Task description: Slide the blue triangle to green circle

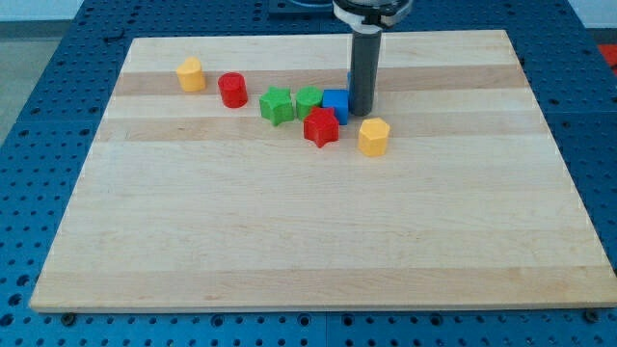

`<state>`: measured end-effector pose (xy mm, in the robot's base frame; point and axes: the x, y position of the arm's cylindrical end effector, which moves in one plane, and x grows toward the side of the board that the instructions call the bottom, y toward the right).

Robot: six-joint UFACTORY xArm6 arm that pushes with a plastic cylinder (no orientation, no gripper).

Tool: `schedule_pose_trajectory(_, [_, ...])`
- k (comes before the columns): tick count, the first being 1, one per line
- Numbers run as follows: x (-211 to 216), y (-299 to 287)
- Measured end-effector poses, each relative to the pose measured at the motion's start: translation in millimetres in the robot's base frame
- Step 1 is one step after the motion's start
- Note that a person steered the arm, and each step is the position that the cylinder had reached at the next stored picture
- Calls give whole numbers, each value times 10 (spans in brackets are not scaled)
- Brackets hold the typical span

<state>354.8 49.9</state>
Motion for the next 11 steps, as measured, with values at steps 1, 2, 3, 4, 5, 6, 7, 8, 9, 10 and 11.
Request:
schedule_pose_trajectory(1, [-49,-7])
schedule_pose_trajectory(2, [-54,15])
schedule_pose_trajectory(3, [-55,335])
schedule_pose_trajectory(4, [-185,516])
schedule_pose_trajectory(5, [-398,516])
schedule_pose_trajectory(6, [-473,463])
schedule_pose_trajectory(7, [-473,334])
schedule_pose_trajectory(8, [-473,108])
schedule_pose_trajectory(9, [-473,-153])
schedule_pose_trajectory(10, [-481,-187])
schedule_pose_trajectory(11, [-525,28])
